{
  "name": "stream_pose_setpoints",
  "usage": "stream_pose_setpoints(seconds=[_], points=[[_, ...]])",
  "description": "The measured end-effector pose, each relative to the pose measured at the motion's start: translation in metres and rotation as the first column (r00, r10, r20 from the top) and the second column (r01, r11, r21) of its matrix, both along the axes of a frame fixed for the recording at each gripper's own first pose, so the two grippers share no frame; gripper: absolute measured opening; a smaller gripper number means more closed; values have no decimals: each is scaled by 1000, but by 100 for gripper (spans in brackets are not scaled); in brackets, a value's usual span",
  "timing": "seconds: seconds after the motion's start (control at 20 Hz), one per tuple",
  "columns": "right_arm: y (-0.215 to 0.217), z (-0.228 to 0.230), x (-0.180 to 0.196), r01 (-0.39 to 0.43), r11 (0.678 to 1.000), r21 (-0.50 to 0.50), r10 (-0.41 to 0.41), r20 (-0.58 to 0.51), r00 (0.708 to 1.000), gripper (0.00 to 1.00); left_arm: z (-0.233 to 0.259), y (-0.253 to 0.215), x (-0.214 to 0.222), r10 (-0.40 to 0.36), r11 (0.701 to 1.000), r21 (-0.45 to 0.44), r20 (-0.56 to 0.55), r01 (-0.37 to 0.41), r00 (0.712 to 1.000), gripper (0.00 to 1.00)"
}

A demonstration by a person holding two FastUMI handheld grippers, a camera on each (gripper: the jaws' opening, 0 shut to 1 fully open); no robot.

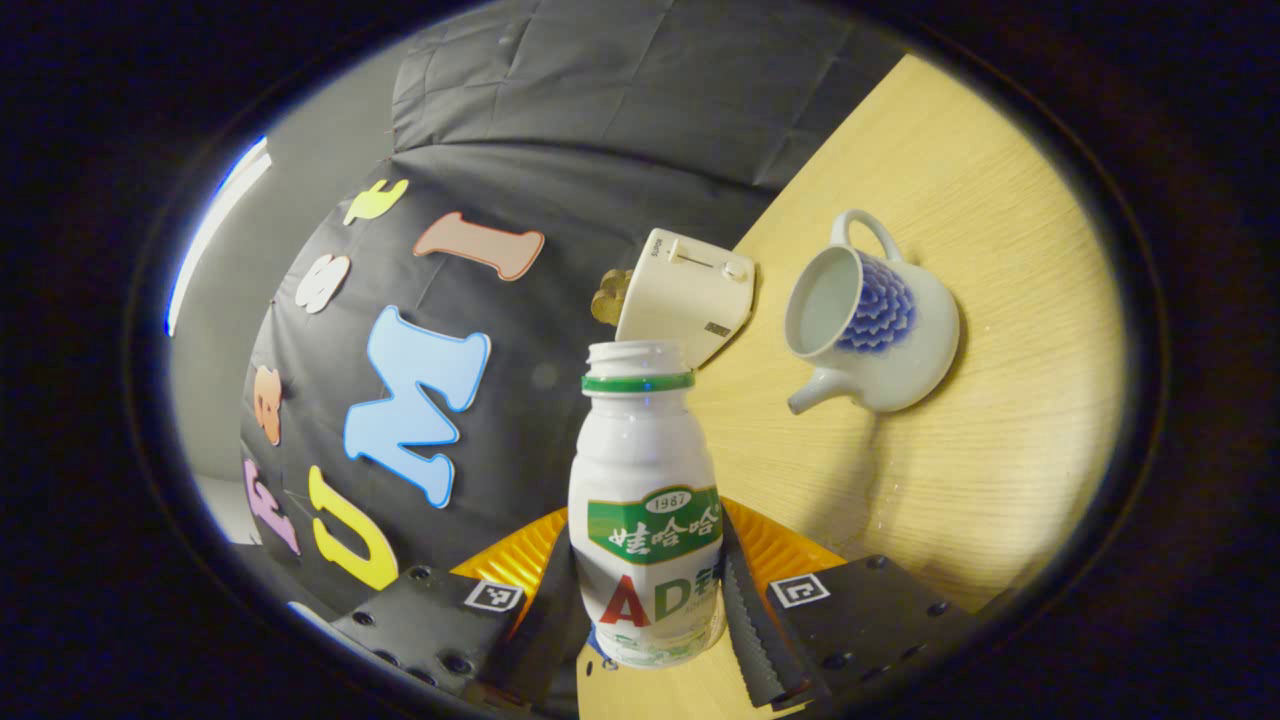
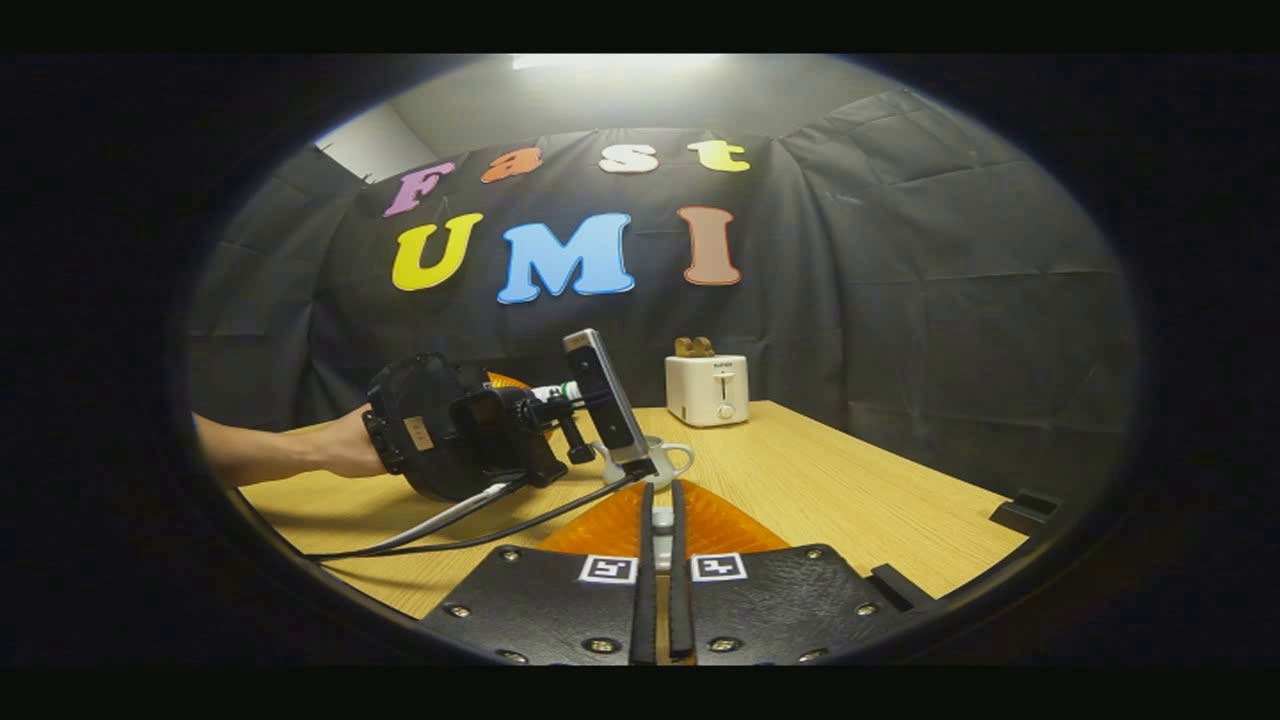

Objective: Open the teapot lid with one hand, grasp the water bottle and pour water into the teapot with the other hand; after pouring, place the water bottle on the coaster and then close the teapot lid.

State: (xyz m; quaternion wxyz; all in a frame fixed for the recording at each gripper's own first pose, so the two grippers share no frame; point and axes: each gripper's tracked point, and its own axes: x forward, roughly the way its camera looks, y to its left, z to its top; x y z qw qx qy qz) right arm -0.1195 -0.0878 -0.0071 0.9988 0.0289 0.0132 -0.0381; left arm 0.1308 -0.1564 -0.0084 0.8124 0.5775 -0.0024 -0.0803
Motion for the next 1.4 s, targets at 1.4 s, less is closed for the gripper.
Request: stream_pose_setpoints(seconds=[1.4], points=[[-15,-1,-1,13,999,34,-13,1,1000,0,7,-26,10,-97,902,423,13,82,995,75]])
